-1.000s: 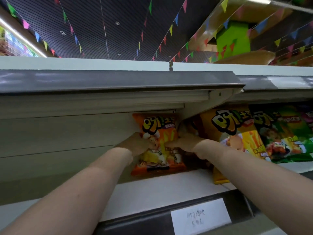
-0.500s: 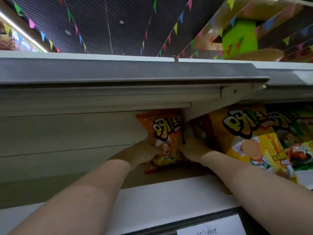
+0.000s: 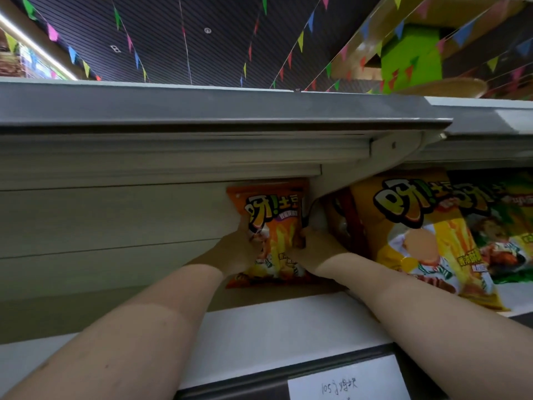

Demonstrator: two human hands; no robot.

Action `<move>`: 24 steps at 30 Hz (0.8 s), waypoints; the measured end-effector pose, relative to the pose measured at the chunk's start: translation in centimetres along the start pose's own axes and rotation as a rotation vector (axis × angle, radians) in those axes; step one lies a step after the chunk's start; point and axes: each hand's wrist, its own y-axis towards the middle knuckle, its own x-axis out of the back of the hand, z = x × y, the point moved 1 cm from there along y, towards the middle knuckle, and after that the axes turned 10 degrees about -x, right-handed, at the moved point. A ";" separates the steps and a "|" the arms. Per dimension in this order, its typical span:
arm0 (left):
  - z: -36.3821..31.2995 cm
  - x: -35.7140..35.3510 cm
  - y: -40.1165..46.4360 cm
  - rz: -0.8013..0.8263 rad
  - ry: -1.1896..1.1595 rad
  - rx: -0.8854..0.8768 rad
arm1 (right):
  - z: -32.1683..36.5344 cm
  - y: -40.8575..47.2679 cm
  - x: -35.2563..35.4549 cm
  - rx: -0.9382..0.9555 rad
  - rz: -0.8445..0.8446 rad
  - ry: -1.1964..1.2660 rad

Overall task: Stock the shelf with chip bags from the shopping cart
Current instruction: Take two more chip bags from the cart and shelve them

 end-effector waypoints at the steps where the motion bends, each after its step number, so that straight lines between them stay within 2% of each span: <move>1: -0.2 0.0 0.0 0.022 -0.029 -0.010 | -0.1 0.0 0.0 0.000 0.012 -0.028; 6: -0.4 0.2 -0.8 0.044 -0.270 -0.006 | 0.1 -0.7 0.4 0.007 0.022 -0.097; 11: -1.7 1.2 -1.9 -0.043 -0.057 0.103 | 1.2 -2.5 1.8 0.043 -0.046 -0.200; 17: -3.5 2.5 -6.2 -0.051 0.034 0.137 | 2.2 -6.4 2.1 0.155 0.029 -0.303; 24: -4.9 4.3 -13.4 -0.329 -0.134 0.115 | 5.6 -11.4 1.4 0.389 0.016 -0.239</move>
